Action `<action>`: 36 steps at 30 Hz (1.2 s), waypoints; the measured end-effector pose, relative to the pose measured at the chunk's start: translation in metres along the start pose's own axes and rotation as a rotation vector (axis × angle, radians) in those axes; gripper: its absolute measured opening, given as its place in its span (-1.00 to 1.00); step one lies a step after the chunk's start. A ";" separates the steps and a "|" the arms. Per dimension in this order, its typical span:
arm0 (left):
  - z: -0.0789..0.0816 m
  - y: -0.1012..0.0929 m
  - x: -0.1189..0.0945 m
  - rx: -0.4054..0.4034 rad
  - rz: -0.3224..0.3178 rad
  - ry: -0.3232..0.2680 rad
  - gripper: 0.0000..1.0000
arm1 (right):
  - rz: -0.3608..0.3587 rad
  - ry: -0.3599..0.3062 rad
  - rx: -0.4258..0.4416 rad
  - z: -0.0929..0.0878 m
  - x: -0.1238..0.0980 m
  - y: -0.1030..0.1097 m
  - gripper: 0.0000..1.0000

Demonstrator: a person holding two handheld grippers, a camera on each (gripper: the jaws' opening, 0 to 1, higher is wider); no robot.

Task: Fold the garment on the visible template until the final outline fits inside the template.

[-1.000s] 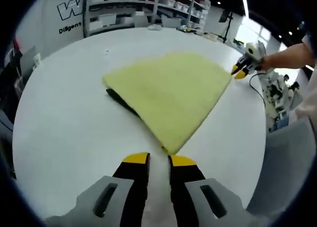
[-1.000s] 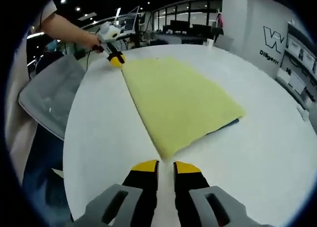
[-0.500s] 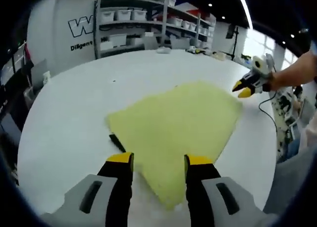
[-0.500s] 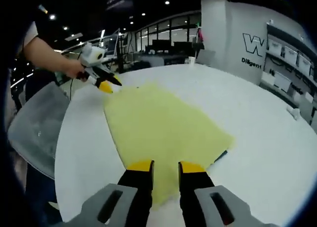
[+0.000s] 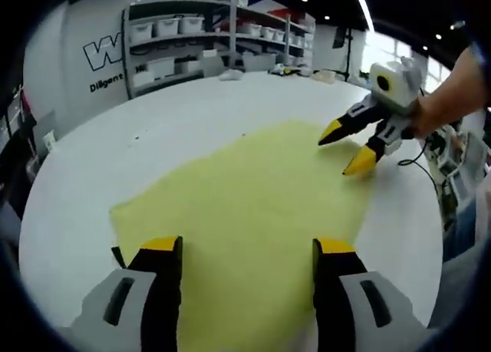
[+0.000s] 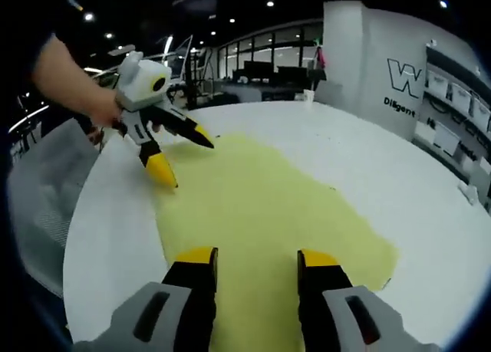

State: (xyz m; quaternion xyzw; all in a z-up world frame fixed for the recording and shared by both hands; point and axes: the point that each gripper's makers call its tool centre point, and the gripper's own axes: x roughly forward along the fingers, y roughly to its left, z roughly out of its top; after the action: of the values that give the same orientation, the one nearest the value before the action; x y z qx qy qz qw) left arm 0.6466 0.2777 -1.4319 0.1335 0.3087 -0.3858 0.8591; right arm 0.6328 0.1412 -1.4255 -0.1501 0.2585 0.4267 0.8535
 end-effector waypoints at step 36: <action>-0.052 0.040 -0.043 -0.088 0.095 -0.032 0.99 | -0.065 -0.029 0.052 -0.056 -0.047 -0.016 0.32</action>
State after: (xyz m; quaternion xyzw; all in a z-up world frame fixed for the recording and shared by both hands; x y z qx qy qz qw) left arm 0.6317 0.3539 -1.4450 0.1038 0.3050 -0.3326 0.8863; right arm 0.6049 0.0742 -1.4441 -0.1300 0.2523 0.3941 0.8741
